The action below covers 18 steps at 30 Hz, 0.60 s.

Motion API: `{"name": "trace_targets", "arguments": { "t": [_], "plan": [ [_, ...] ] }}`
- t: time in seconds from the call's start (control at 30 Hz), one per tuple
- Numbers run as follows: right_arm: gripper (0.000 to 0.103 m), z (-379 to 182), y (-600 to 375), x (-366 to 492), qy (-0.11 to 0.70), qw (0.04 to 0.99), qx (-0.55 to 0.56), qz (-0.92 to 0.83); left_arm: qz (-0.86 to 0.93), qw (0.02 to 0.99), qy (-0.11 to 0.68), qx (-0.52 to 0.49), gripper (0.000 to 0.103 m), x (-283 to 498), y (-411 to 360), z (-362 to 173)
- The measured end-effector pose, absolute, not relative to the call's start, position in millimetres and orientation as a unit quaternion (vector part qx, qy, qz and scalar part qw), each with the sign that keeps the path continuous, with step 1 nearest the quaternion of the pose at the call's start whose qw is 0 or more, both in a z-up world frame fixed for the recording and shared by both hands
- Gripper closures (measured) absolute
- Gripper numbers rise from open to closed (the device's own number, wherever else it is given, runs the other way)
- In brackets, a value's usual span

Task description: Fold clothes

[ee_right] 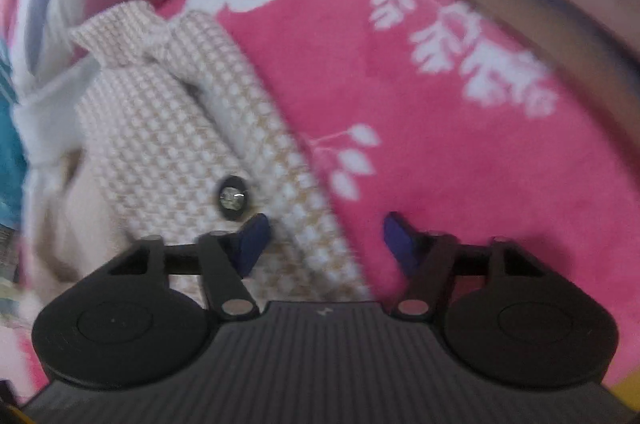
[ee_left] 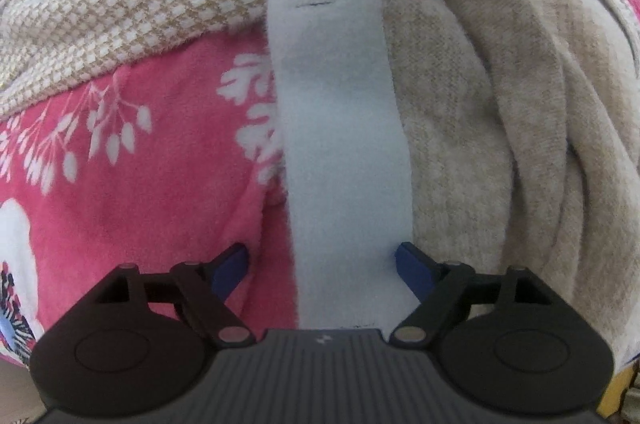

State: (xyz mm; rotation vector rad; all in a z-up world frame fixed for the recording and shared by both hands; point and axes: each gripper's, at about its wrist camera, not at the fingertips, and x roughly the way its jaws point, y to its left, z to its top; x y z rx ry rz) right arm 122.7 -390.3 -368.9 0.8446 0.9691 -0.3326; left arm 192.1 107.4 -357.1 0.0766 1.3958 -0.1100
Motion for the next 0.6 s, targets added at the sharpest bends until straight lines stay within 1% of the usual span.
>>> {"name": "trace_targets", "arguments": {
  "t": [0.07,0.17,0.23,0.3,0.33,0.37,0.4,0.43,0.47,0.53,0.6],
  "plan": [
    [0.097,-351,-368,124,0.431,0.808,0.386,-0.109,-0.041,0.766,0.640,0.037,0.015,189,100,-359],
    [0.098,-322,-316,133,0.420,0.839,0.346,-0.026,-0.026,0.770,0.637,0.039,0.014,185,90,-362],
    [0.098,-315,-279,147,0.421,0.851,0.313,0.031,-0.016,0.772,0.634,0.040,0.014,182,83,-364],
    [0.097,-319,-245,162,0.432,0.861,0.258,0.077,-0.004,0.773,0.632,0.043,0.013,183,68,-366],
    [0.092,-323,-229,170,0.438,0.865,0.226,0.097,0.002,0.774,0.631,0.044,0.013,184,60,-367],
    [0.082,-327,-212,178,0.444,0.867,0.193,0.117,0.007,0.775,0.630,0.045,0.012,184,52,-369],
    [0.073,-334,-197,184,0.449,0.868,0.162,0.137,0.013,0.776,0.629,0.047,0.012,185,43,-370],
    [0.060,-342,-185,187,0.454,0.867,0.137,0.152,0.019,0.776,0.628,0.048,0.011,186,35,-371],
    [0.057,-347,-177,189,0.458,0.867,0.115,0.159,0.025,0.777,0.627,0.050,0.010,187,27,-372],
    [0.056,-345,-167,186,0.455,0.871,0.066,0.170,0.035,0.779,0.624,0.050,0.010,182,11,-372],
    [0.056,-338,-174,180,0.450,0.875,0.045,0.173,0.042,0.781,0.621,0.049,0.010,178,4,-370]
  ]
}}
